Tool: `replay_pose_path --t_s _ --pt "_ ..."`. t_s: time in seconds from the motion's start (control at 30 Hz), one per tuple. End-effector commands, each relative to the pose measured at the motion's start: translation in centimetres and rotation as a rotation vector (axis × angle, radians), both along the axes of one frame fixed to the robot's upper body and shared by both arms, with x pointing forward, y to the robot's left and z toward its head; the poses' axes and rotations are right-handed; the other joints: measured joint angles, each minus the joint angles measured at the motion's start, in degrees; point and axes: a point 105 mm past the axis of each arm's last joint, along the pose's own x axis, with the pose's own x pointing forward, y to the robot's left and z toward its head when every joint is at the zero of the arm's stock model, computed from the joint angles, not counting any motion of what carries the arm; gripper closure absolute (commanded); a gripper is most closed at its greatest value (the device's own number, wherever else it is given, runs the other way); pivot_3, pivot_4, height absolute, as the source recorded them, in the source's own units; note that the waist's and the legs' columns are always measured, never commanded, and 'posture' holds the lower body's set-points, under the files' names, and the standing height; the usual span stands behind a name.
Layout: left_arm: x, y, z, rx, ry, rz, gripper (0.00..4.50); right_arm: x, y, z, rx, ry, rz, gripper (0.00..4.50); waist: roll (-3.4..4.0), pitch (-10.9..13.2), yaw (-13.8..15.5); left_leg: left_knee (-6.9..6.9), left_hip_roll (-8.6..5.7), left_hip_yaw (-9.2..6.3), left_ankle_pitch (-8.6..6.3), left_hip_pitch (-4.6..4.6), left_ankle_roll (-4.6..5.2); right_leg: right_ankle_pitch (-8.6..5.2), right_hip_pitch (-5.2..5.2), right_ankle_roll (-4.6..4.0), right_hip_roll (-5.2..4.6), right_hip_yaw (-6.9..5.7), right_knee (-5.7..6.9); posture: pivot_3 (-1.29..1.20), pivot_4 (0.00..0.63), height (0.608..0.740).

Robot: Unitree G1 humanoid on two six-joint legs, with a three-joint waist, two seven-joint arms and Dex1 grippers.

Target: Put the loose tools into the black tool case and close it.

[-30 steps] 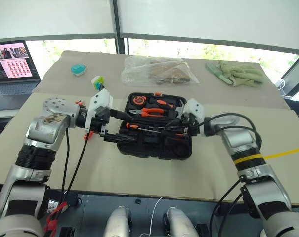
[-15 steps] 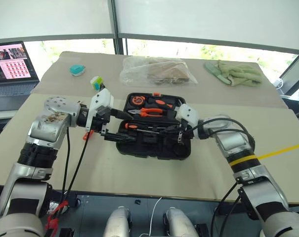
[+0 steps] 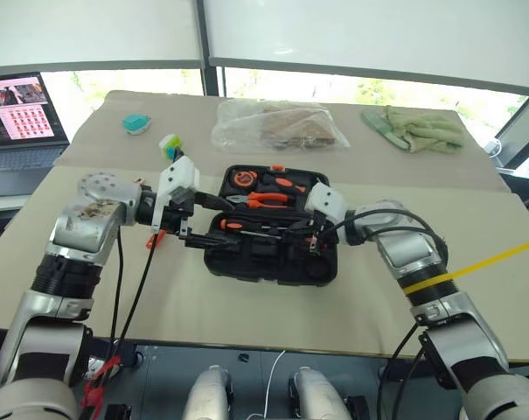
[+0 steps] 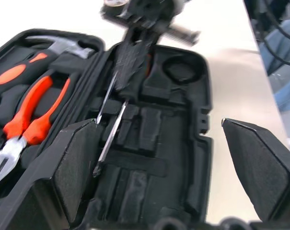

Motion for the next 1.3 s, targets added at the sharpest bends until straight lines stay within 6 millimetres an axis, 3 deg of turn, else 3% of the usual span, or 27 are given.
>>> replay_pose_path --t_s 0.03,0.1,0.23,0.3,0.53,0.57,0.67,0.83,0.97,1.03,1.17,1.3 --pt "-0.5 3.4 1.5 -0.026 -0.08 0.205 0.0 -1.2 -1.5 6.1 0.162 -0.116 -0.021 4.49 0.01 0.0 -0.1 -0.05 0.04 -0.03 0.0 0.01 0.0 0.0 0.0 0.0 0.01 0.0 -0.01 0.0 0.15 0.74" --pt "-1.3 4.9 1.3 -0.038 -0.076 0.3 0.0 -2.2 -2.2 6.8 0.184 -0.117 -0.018 4.49 0.0 0.01 0.15 -0.13 0.03 -0.03 0.0 0.02 -0.01 0.0 -0.01 0.0 -0.01 -0.03 -0.02 0.0 0.15 0.74" --pt "-5.2 11.7 -1.1 0.03 -0.027 0.663 0.0 -6.5 -3.5 7.4 0.195 -0.078 0.076 3.35 -0.01 0.01 0.39 -0.23 -0.02 0.02 -0.06 0.07 -0.09 -0.01 0.03 -0.01 -0.17 -0.08 -0.1 0.0 0.15 0.74" --pt "-7.0 13.9 -1.9 0.07 -0.011 0.786 0.0 -8.0 -3.5 7.3 0.186 -0.064 0.117 2.63 -0.03 0.02 0.25 -0.31 -0.05 0.09 -0.11 0.09 -0.16 -0.03 0.01 -0.03 -0.27 -0.08 -0.17 0.0 0.15 0.74" --pt "-10.3 16.9 -4.4 0.155 0.066 0.963 0.0 -11.2 -3.1 7.4 0.173 -0.055 0.194 0.4 -0.15 0.05 0.8 -0.35 -0.01 0.08 -0.06 0.27 -0.29 -0.21 0.13 -0.31 -0.5 -0.34 -0.25 0.0 0.15 0.74" --pt "-9.8 16.6 -4.2 0.147 0.08 0.964 0.0 -11.5 -3.1 7.4 0.166 -0.058 0.197 0.08 -0.18 0.06 0.81 -0.38 -0.02 0.08 -0.06 0.28 -0.3 -0.25 0.13 -0.37 -0.56 -0.34 -0.28 0.0 0.15 0.74" --pt "-7.9 15.1 -2.9 0.13 0.096 0.948 0.0 -11.9 -3.2 7.4 0.152 -0.064 0.196 0.08 -0.37 0.1 1.55 -0.4 -0.06 0.06 -0.05 0.27 -0.31 -0.23 0.11 -0.36 -0.55 -0.41 -0.3 0.0 0.15 0.74" --pt "-2.2 12.3 0.1 0.108 0.163 0.981 0.0 -12.2 -2.9 7.4 0.156 -0.078 0.184 0.08 -0.69 0.11 2.17 -0.39 -0.16 0.04 -0.01 0.26 -0.31 -0.08 0.22 -0.15 -0.51 -0.47 -0.32 0.0 0.15 0.74" --pt "0.2 10.1 -0.7 0.191 0.321 0.955 0.0 -11.8 -2.4 6.3 0.119 -0.097 0.166 0.08 -0.75 0.07 1.02 -0.4 -0.18 0.06 -0.02 0.22 -0.26 -0.05 0.21 -0.05 -0.39 -0.33 -0.39 0.0 0.15 0.74" --pt "1.7 10.6 -1.6 0.272 0.305 0.985 0.0 -11.5 -2.0 6.0 0.121 -0.102 0.158 0.08 -0.75 0.07 0.35 -0.44 -0.19 0.03 -0.07 0.19 -0.26 -0.06 0.14 -0.03 -0.33 -0.25 -0.35 0.0 0.15 0.74" --pt "4.2 10.2 -2.5 0.277 0.346 0.99 0.0 -11.1 -1.5 5.5 0.121 -0.097 0.147 0.08 -0.8 0.13 0.31 -0.6 -0.13 -0.07 -0.06 0.1 -0.27 -0.14 -0.05 -0.16 -0.15 -0.22 -0.24 0.0 0.15 0.74" --pt "5.6 10.3 -3.1 0.311 0.36 0.988 0.0 -10.7 -1.2 5.2 0.124 -0.112 0.126 0.08 -0.84 0.15 0.55 -0.59 -0.14 -0.07 -0.05 0.07 -0.29 -0.15 -0.04 -0.17 -0.17 -0.24 -0.24 0.0 0.15 0.74"
